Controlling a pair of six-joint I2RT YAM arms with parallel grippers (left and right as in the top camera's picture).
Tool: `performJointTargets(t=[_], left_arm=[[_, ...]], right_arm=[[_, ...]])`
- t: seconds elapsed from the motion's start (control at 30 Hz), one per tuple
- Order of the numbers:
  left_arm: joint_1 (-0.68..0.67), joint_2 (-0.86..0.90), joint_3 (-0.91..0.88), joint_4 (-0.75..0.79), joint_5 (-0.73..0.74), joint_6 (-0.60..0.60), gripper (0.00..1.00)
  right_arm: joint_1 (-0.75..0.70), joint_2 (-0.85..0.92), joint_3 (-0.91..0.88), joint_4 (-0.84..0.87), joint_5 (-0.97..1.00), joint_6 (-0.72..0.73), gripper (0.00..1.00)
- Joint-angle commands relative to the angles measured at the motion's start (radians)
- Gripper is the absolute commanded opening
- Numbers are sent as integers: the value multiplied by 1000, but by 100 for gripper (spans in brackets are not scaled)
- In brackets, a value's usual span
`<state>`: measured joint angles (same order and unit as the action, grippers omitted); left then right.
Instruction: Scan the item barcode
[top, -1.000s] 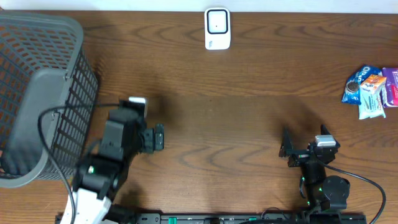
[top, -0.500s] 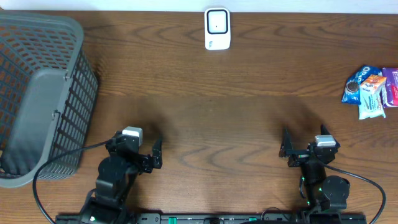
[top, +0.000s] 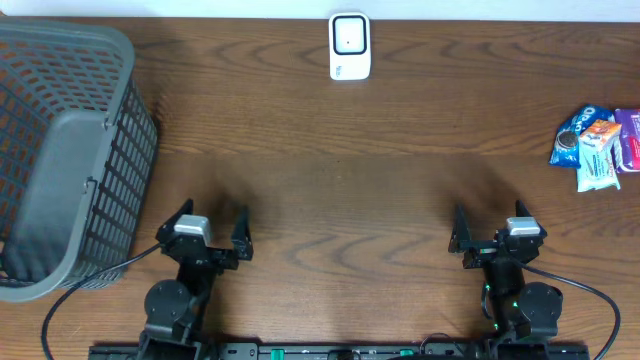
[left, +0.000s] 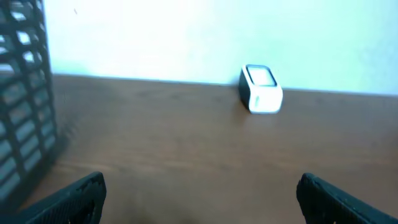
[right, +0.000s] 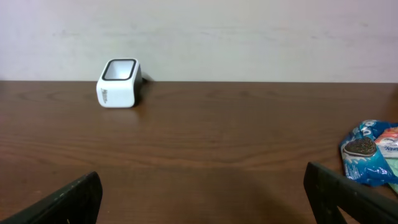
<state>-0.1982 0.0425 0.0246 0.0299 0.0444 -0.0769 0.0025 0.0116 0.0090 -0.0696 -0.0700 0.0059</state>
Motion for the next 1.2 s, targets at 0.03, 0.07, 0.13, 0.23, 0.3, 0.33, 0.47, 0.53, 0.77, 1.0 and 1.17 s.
performJointTargets(t=[0.03,0.07,0.13,0.23,0.3,0.33,0.47,0.53,0.77,1.0,1.17], left_arm=[[53,-42,-21,14,42,13,98],[69,-42,-21,15,42,13,98],[103,-42,-21,11,43,13,98],[152,-42,-21,-18,43,13,98],[180,-42,-21,-57,43,13,98],[196,-42,-21,-87,43,13,98],[219,-42,-21,-95,51,33,98],[219,-42,-21,-96,55,61,98],[219,-42,-21,-96,54,136,98],[219,-41,-21,-97,50,149,98],[219,-41,-21,-97,49,140,98]], right_arm=[[6,-6,-3,-2,9,-14,99],[6,-6,-3,-2,9,-14,99],[6,-6,-3,-2,8,-14,99],[6,-6,-3,-2,8,-14,99],[6,-6,-3,-2,8,-14,99],[6,-6,-3,-2,8,-14,99],[6,-6,-3,-2,8,-14,99],[6,-6,-3,-2,8,-14,99],[6,-6,-3,-2,8,-14,99],[6,-6,-3,-2,9,-14,99],[6,-6,-3,-2,9,-14,99]])
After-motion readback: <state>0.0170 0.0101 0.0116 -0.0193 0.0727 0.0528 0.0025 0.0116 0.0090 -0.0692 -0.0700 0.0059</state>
